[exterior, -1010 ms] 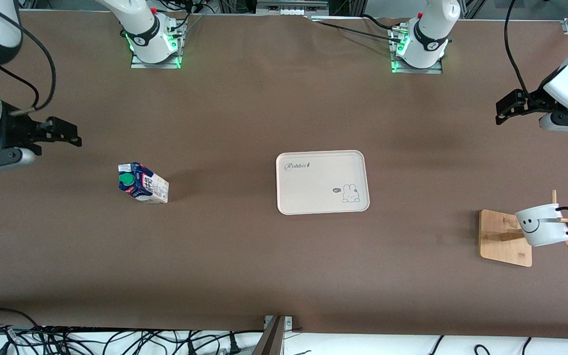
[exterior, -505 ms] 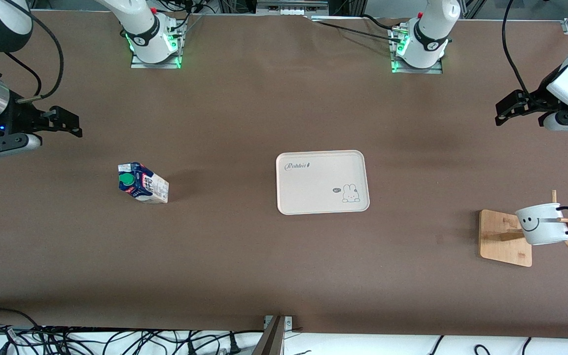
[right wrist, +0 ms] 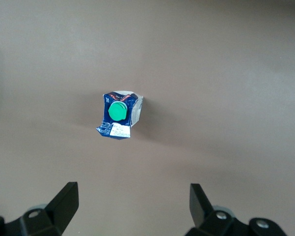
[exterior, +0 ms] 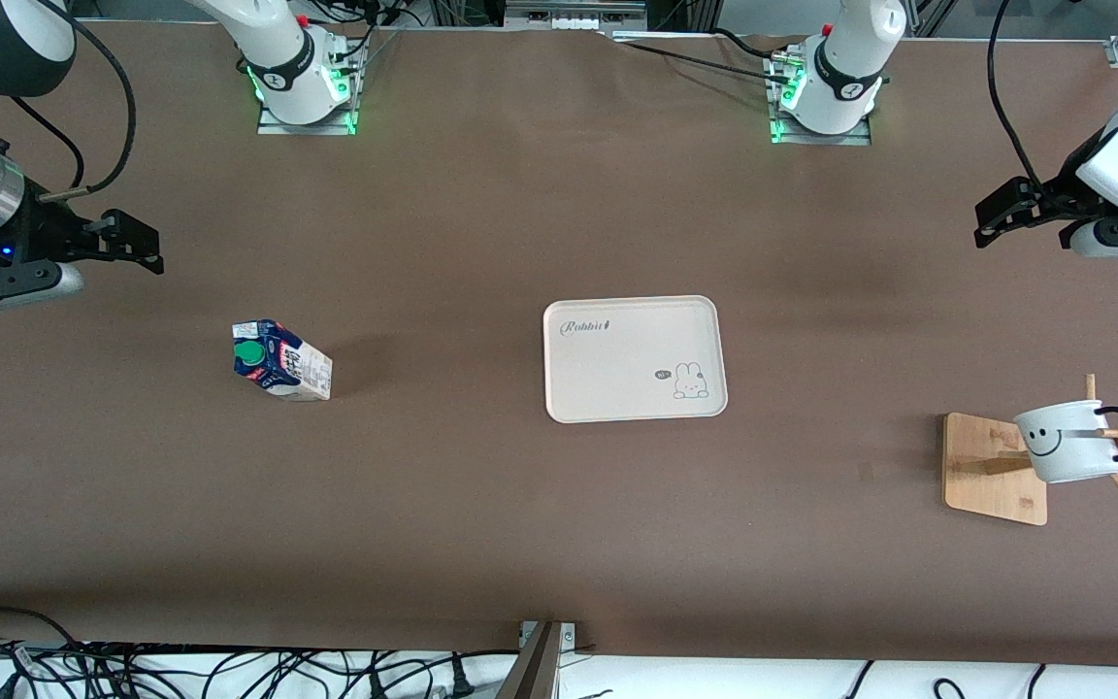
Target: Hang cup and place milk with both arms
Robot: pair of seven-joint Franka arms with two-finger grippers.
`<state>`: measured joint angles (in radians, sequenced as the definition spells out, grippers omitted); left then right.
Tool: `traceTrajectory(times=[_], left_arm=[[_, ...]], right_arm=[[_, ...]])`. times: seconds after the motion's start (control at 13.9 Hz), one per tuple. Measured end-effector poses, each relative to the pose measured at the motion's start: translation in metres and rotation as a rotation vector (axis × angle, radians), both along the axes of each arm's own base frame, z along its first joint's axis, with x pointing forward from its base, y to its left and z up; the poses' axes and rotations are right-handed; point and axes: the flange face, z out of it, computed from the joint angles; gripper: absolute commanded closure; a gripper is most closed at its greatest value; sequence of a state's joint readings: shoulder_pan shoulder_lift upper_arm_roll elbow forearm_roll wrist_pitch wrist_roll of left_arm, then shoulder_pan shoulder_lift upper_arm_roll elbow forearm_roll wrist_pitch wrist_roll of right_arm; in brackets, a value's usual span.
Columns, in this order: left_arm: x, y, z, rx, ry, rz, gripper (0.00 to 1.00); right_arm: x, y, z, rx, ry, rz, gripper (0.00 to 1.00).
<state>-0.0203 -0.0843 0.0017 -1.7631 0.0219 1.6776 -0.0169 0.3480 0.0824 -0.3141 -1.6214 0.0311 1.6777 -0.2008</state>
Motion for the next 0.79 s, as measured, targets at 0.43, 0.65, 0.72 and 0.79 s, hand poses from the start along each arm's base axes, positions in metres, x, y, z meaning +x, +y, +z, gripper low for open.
traceTrajectory(times=[0.43, 0.65, 0.72, 0.79], left_arm=[[0.000, 0.000, 0.000, 0.000, 0.000, 0.000, 0.00], [0.000, -0.001, 0.000, 0.000, 0.000, -0.001, 0.00], [0.000, -0.001, 0.000, 0.000, 0.000, -0.002, 0.00], [0.000, -0.001, 0.001, 0.000, -0.001, -0.002, 0.00]], right_arm=[[0.004, -0.001, 0.018, -0.001, -0.039, -0.002, 0.00], [0.004, -0.001, 0.023, 0.000, -0.047, -0.002, 0.00], [0.004, 0.000, 0.023, -0.001, -0.043, -0.002, 0.00], [0.003, -0.001, 0.022, -0.001, -0.039, -0.002, 0.00]])
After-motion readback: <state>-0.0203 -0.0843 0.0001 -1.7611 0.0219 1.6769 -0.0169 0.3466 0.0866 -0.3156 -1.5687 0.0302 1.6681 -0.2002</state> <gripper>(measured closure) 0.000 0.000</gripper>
